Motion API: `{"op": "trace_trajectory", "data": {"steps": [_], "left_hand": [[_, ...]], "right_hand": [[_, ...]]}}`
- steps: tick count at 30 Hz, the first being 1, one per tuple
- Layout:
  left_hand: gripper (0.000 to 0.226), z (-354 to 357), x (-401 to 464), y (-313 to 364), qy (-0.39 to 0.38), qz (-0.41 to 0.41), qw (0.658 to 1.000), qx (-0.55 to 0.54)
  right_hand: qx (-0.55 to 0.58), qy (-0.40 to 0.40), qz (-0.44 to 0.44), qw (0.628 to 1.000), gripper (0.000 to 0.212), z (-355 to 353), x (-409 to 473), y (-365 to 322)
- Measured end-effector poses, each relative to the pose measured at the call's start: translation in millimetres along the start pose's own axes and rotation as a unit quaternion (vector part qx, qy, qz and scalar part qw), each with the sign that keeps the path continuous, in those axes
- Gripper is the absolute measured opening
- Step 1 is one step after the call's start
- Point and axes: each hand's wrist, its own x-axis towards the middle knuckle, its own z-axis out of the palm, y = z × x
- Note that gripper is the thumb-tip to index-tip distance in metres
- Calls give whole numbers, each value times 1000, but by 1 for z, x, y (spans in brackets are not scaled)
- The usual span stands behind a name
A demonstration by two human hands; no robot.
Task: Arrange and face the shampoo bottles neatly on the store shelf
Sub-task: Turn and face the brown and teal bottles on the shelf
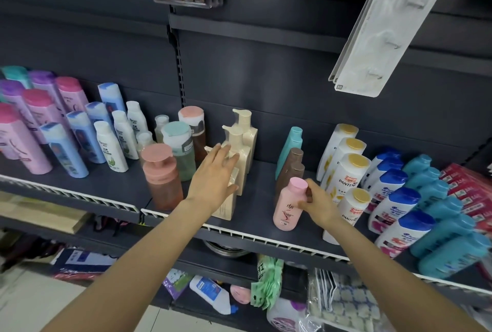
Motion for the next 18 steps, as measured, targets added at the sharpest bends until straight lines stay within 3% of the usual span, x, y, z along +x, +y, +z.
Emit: {"op": "trace_trajectory", "data": {"steps": [5,10,14,18], "left_hand": [[62,-2,5,1,20,-3,1000,-20],[36,-15,27,2,95,-62,987,-113],[30,-20,58,-6,106,-62,981,-147],[41,-14,75,-8,19,-47,995,-89]], "right_hand": [[45,22,-11,999,30,-16,4,-12],[-5,95,-34,995,28,-45,22,-31],[-50,37,-51,997,38,-49,44,-33],[-63,-27,-46,997,44,-38,55,-27]]}}
